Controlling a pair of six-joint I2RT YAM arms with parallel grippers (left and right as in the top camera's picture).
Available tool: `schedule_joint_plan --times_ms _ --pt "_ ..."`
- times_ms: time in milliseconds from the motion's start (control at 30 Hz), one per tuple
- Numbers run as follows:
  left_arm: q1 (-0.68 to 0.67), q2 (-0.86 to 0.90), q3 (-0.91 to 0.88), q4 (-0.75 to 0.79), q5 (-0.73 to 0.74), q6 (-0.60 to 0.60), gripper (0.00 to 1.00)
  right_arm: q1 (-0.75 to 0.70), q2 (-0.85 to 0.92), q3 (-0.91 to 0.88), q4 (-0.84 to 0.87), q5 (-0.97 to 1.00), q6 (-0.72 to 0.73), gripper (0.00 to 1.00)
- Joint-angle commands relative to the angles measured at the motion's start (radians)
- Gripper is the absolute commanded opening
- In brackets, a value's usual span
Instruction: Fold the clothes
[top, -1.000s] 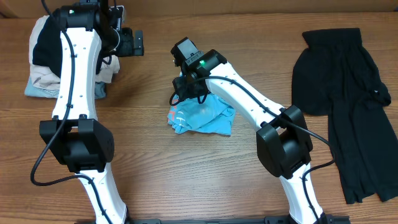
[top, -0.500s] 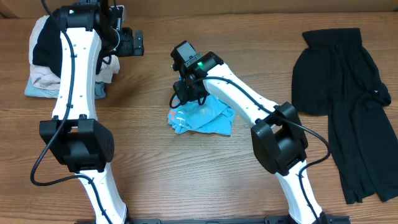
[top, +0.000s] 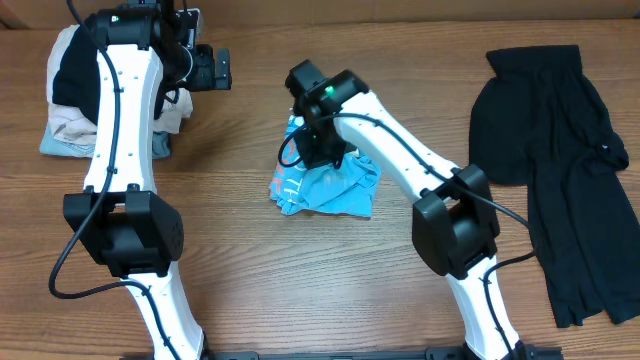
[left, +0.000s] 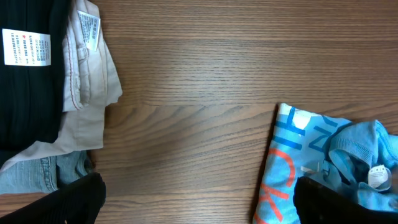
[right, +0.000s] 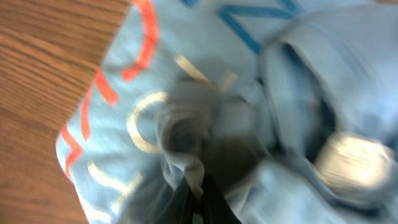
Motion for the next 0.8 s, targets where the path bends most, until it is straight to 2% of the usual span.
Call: schedule_joint_plan --times_ms 0,200,433,467,500,567,633,767 --pt "-0.003 -0.003 0.000 0.004 0.000 0.024 1.00 -0.037 -0.088 0.038 -0.093 0.007 0.036 0.04" --pt "-0.003 -0.003 0.000 0.004 0.000 0.024 1.00 -0.077 -0.089 0.004 -0.308 0.008 0.051 0.04" --pt "-0.003 -0.003 0.000 0.005 0.000 0.024 1.00 -0.088 -0.090 -0.105 -0.373 0.007 0.136 0.04" --pt "-0.003 -0.003 0.000 0.005 0.000 0.024 1.00 -0.088 -0.090 -0.126 -0.374 -0.002 0.141 0.05" --pt "-0.003 -0.003 0.000 0.005 0.000 0.024 1.00 -0.087 -0.090 -0.151 -0.373 -0.015 0.140 0.15" --pt "-0.003 -0.003 0.000 0.004 0.000 0.034 1.00 -0.084 -0.090 -0.212 -0.373 -0.030 0.140 0.27" --pt "-0.003 -0.003 0.000 0.006 0.000 0.047 1.00 -0.078 -0.090 -0.263 -0.369 -0.030 0.142 0.32" --pt "-0.003 -0.003 0.000 0.013 0.000 0.047 1.00 -0.078 -0.093 -0.258 -0.341 -0.030 0.145 0.34"
